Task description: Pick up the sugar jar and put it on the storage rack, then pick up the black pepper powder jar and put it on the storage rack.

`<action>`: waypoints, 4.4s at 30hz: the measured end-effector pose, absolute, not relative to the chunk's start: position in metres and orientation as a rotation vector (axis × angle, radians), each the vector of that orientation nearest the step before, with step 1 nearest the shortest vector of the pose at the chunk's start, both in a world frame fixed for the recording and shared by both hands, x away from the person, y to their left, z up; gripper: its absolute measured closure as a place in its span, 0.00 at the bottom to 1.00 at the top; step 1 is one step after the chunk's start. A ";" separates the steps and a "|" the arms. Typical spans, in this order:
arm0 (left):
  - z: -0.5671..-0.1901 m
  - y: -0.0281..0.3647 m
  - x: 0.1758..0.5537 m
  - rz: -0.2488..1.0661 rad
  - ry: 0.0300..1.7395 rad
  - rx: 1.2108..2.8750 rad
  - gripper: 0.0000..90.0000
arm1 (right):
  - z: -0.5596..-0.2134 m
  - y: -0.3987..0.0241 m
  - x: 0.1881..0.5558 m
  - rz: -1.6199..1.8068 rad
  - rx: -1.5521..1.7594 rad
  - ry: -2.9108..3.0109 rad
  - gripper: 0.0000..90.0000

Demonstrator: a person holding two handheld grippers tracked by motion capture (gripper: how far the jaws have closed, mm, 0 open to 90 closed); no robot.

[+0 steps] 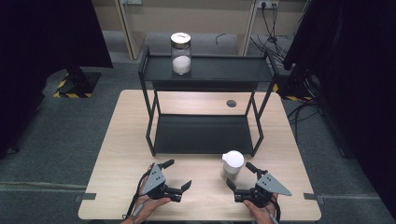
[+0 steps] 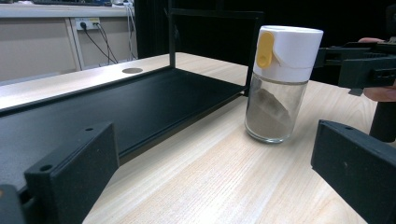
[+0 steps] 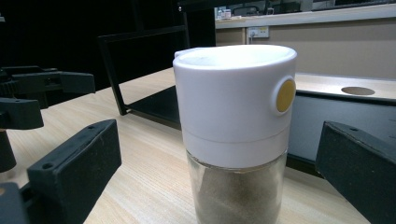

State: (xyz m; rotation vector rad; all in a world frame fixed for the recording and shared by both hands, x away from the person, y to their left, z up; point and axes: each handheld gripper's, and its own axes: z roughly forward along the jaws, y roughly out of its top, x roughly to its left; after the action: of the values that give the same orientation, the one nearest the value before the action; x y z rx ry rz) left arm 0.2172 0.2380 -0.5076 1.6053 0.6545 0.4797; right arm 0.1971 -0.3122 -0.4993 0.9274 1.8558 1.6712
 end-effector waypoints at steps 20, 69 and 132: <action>-0.508 0.238 0.216 0.481 0.655 1.605 0.00 | -0.499 -0.312 0.197 1.669 0.926 1.857 0.01; -0.509 0.237 0.216 0.473 0.662 1.610 0.00 | -0.495 -0.291 0.222 1.566 0.906 1.898 0.19; -0.511 0.238 0.217 0.470 0.675 1.604 0.00 | -0.369 -0.284 0.239 1.625 0.797 1.913 0.34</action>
State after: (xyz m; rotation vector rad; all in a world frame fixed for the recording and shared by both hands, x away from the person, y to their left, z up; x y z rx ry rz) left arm 0.2170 0.2385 -0.5105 1.6043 0.6747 0.4704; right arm 0.2387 -0.2837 -0.3691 0.7969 1.9133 1.6249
